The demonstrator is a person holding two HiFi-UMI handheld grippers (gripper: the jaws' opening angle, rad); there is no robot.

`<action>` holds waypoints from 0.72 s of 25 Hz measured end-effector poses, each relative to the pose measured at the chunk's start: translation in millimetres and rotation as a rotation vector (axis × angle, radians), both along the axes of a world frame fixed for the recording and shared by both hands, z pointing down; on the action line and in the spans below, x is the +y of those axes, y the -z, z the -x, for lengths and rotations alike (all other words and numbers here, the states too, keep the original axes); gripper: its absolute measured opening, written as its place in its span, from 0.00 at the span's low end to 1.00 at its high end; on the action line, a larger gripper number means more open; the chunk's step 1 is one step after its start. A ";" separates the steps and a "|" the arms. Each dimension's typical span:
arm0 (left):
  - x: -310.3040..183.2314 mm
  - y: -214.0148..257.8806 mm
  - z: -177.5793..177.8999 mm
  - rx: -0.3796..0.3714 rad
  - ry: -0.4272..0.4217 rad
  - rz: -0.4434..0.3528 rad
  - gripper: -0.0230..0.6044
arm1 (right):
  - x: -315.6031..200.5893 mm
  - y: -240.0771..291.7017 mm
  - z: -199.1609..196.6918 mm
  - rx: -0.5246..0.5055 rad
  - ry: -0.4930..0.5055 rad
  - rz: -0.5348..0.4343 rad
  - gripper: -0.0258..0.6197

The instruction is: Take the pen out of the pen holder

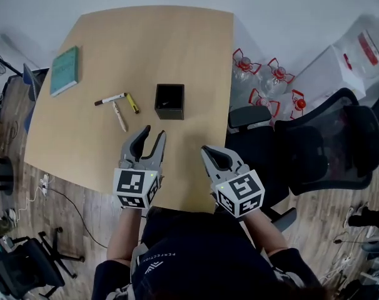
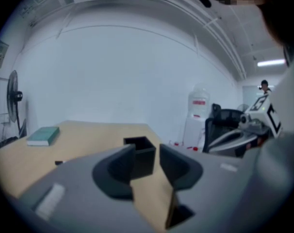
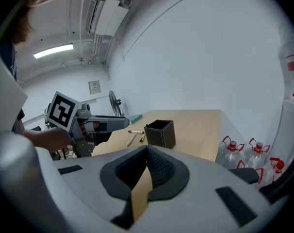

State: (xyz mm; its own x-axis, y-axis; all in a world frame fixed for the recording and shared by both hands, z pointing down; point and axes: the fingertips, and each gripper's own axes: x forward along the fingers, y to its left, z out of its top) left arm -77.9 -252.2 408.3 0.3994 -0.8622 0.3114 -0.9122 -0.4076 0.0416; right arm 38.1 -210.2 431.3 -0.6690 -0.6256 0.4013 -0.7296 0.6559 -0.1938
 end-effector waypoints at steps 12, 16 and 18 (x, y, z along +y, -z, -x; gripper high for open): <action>-56.0 -16.4 -1.3 -0.062 -0.093 0.017 0.27 | -20.1 -18.9 9.6 0.044 -0.066 0.072 0.04; -66.1 -24.8 -4.0 -0.096 -0.122 0.028 0.27 | -27.8 -24.6 11.7 0.058 -0.079 0.091 0.04; -70.9 -29.4 -6.1 -0.125 -0.140 0.029 0.27 | -31.6 -28.2 13.7 0.060 -0.081 0.102 0.04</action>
State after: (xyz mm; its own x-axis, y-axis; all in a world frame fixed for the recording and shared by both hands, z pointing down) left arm -71.9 -323.1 437.8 0.4718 -0.7908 0.3900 -0.8454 -0.5313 -0.0545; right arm 24.4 -241.8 459.5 -0.5906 -0.6309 0.5032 -0.7918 0.5733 -0.2105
